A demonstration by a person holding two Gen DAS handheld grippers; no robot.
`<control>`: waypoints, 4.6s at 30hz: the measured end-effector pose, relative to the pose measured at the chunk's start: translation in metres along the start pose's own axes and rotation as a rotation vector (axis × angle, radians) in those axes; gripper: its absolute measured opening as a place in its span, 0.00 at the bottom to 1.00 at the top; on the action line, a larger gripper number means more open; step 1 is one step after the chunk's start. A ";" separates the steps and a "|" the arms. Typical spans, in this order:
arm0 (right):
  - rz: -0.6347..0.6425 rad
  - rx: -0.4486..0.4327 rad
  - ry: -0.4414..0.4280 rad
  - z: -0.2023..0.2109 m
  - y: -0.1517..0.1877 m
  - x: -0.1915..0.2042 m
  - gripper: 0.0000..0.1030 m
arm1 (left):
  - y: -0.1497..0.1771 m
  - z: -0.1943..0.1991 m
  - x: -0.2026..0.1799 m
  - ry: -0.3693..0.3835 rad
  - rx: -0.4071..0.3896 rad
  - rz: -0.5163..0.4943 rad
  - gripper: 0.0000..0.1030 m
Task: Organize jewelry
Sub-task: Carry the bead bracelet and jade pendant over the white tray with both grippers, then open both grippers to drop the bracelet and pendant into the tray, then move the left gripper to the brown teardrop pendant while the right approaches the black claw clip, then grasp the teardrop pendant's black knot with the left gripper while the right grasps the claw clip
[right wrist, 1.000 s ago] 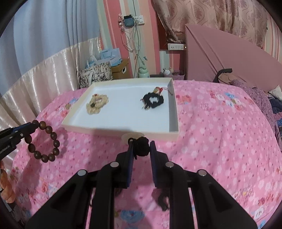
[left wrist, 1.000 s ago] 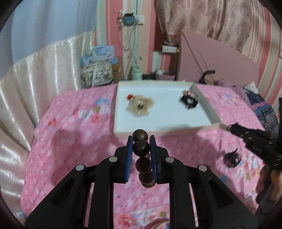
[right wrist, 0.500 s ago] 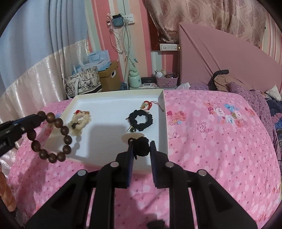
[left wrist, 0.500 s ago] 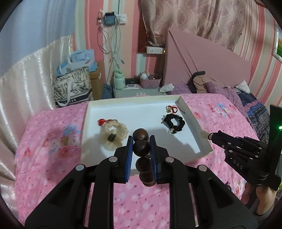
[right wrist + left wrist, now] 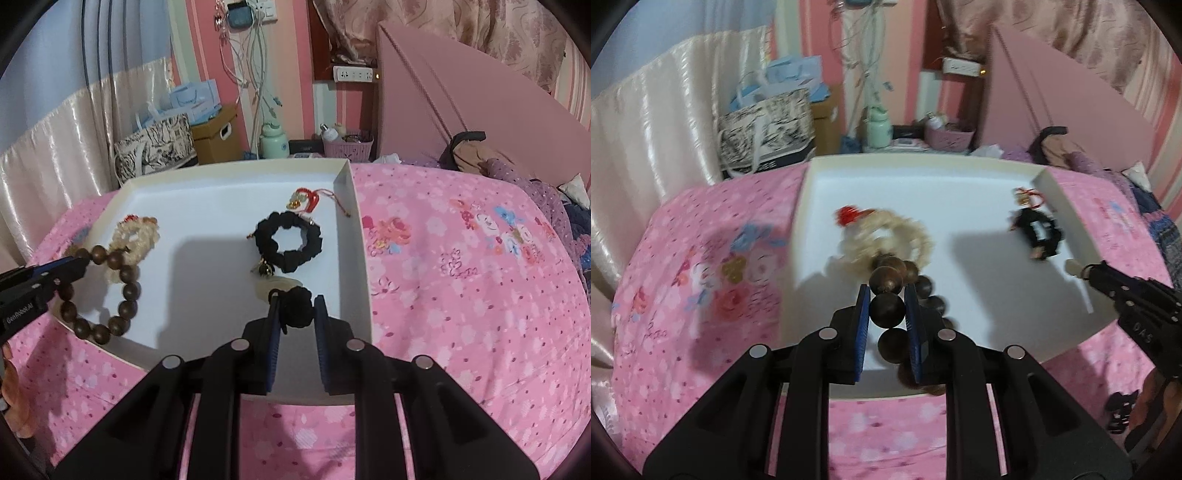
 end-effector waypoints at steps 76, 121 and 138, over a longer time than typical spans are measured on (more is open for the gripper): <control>-0.047 -0.216 0.154 0.188 0.134 -0.046 0.92 | 0.162 0.153 -0.018 -0.025 -0.056 0.087 0.97; 0.052 0.052 -0.003 0.103 0.148 -0.030 0.65 | 0.183 0.091 -0.109 0.119 0.118 -0.097 0.48; 0.046 0.075 -0.041 0.091 0.149 -0.028 0.47 | 0.176 0.072 -0.125 0.114 0.117 -0.138 0.42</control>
Point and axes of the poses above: each gripper's, at about its wrist camera, not at the fingertips, and z roughly against the way its jaws point, x to its left, y to its underside, the point moved 1 cm from there along -z, roughly the way its jaws point, and after that the axes turned 7 degrees about -y, right-handed, at the moved point
